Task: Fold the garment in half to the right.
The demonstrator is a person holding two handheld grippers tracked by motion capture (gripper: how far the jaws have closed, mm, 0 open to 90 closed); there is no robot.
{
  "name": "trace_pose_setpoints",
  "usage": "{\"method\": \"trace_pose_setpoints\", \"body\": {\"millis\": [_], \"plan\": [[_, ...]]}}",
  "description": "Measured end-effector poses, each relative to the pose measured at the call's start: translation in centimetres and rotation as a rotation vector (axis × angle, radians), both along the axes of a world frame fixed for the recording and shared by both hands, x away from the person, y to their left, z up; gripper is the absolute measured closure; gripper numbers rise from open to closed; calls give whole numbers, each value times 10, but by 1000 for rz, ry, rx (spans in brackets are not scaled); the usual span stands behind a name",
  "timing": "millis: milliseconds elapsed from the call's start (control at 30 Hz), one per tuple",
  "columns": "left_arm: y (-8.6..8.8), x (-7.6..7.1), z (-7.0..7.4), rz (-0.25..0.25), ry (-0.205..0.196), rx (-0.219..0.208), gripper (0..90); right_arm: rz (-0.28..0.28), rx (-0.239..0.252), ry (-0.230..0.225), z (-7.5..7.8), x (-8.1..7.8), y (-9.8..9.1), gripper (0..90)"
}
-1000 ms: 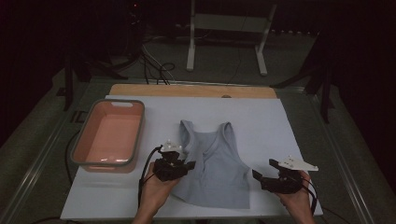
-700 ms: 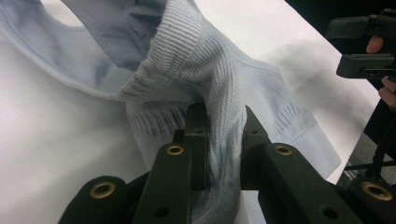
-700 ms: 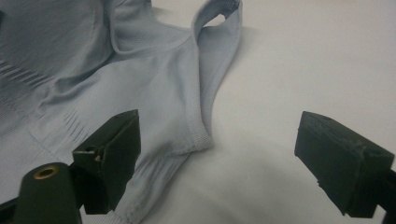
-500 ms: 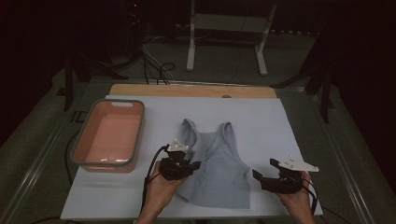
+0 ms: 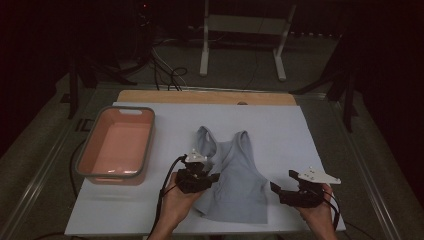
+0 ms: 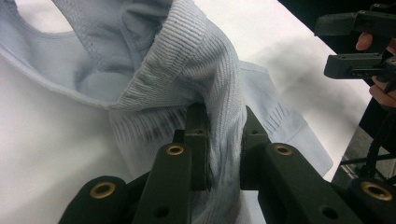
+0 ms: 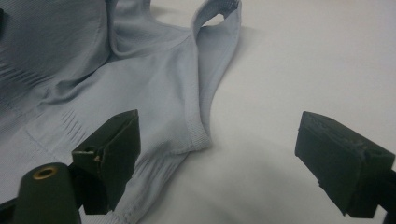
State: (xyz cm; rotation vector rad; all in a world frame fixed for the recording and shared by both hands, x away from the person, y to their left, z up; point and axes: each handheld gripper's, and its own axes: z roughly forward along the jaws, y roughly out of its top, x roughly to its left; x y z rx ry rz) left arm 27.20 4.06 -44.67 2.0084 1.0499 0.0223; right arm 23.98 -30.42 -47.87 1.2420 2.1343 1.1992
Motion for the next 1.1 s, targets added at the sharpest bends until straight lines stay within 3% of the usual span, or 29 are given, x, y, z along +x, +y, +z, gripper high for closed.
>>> {"method": "trace_pose_setpoints", "body": {"millis": [1100], "plan": [[-30,4,-4,-52,3,-1,800,-1,-19,8,-1,0,1,147]]}}
